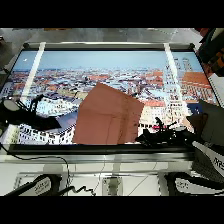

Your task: Fold the clothes and pants, and hang the long-sleeved shirts on hangers.

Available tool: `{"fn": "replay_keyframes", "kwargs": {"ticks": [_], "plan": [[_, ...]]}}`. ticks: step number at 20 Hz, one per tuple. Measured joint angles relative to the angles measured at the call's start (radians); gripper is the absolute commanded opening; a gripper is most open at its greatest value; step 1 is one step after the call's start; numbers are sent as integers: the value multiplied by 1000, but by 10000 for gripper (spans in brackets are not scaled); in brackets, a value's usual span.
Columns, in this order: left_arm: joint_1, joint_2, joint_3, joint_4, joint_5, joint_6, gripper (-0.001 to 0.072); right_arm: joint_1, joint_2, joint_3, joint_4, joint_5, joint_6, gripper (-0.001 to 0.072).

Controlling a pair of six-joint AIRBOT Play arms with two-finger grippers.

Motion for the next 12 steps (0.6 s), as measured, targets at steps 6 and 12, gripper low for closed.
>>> {"fn": "replay_keyframes", "kwargs": {"ticks": [6, 12], "plan": [[25, -1, -223, -79, 62, 51, 486, 3, -4, 0, 16, -5, -72, 18], [-10, -32, -333, -247, 164, 123, 448, 3, 1, 0, 17, -15, -122, 17]]}}
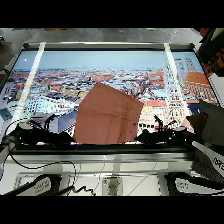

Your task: Fold the clothes and pants, and hang the long-sleeved shirts on hangers.

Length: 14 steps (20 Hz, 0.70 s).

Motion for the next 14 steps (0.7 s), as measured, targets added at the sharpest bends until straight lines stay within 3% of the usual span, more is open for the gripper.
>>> {"fn": "replay_keyframes", "kwargs": {"ticks": [1, 2, 3, 4, 9, 14], "plan": [[-20, -6, -6, -26, 29, 8, 441, 0, 6, 0, -1, -1, -7, 17], [-43, -9, -10, -42, 59, 12, 281, 0, 14, 0, -6, -11, -14, 17], [-69, -13, -13, -54, 109, 18, 49, 0, 21, -1, -10, -17, -17, 17], [-97, -15, -16, -55, 155, 23, 10, 0, 30, -1, -13, -19, -20, 17], [-192, -6, 51, -71, 248, 44, 9, 0, 105, 32, -38, -1, -23, 16], [-214, 145, 298, -101, 179, 51, 9, 34, 268, 217, -150, 32, 34, 16]]}}
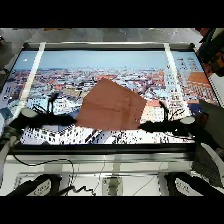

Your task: Fold the clothes and pants, and hang the long-sleeved shirts on hangers.

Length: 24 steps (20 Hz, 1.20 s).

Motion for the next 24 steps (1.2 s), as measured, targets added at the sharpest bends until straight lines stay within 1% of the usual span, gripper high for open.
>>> {"fn": "replay_keyframes", "kwargs": {"ticks": [4, 8, 12, 15, 17, 19, 22, 24], "plan": [[-3, 208, 195, -8, -26, 0, 10, 80, 158, 225, -92, 14, 35, 18], [-2, 463, 283, -2, 15, 0, 9, 124, 315, 420, -128, 11, 81, 18], [-2, 695, 307, 6, 89, 0, 9, 136, 480, 546, -133, 22, 205, 17], [-2, 806, 312, 9, 167, 0, 8, 139, 568, 586, -122, 0, 300, 17], [-2, 818, 307, 10, 203, -29, 8, 140, 578, 587, -126, -7, 373, 17], [-3, 773, 282, 13, 201, -95, 8, 141, 539, 552, -130, -10, 438, 18], [-19, 616, 204, 13, 172, -168, 9, 141, 409, 464, -140, -52, 489, 19], [-47, 455, 153, 13, 169, -193, 9, 141, 286, 404, -138, -114, 505, 19]]}}
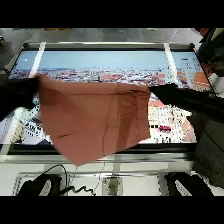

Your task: Fold the clothes and pants, and hang the long-sleeved shirts on hangers.

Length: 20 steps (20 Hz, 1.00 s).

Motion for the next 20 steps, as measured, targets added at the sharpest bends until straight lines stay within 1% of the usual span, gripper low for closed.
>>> {"fn": "replay_keyframes", "kwargs": {"ticks": [4, 6, 8, 11, 13, 14, 15, 16, 17, 18, 20], "plan": [[-79, -341, -40, -8, -5, -3, 8, -11, -267, -60, -32, -117, 14, 19], [-110, -456, -48, -11, -46, -6, 8, -36, -358, -71, -71, -129, 16, 19], [-128, -524, -52, -10, -127, -9, 8, -75, -409, -76, -122, -82, 16, 19], [-160, -570, -61, -6, -270, -51, 8, -137, -444, -80, -232, 61, -11, 19], [-198, -586, -83, -4, -301, -87, 9, -158, -454, -81, -321, 136, -26, 19], [-221, -594, -98, -3, -306, -109, 10, -165, -458, -82, -362, 162, -32, 32], [-245, -603, -113, -3, -309, -121, 17, -171, -460, -82, -397, 181, -40, 276], [-270, -613, -129, -2, -311, -137, 133, -174, -462, -82, -423, 190, -48, 597], [-293, -623, -141, 0, -311, -145, 445, -177, -463, -82, -440, 189, -55, 630], [-315, -635, -151, 0, -306, -157, 684, -178, -464, -82, -454, 183, -61, 630], [-350, -657, -163, -3, -301, -164, 692, -180, -468, -82, -470, 140, -62, 630]]}}
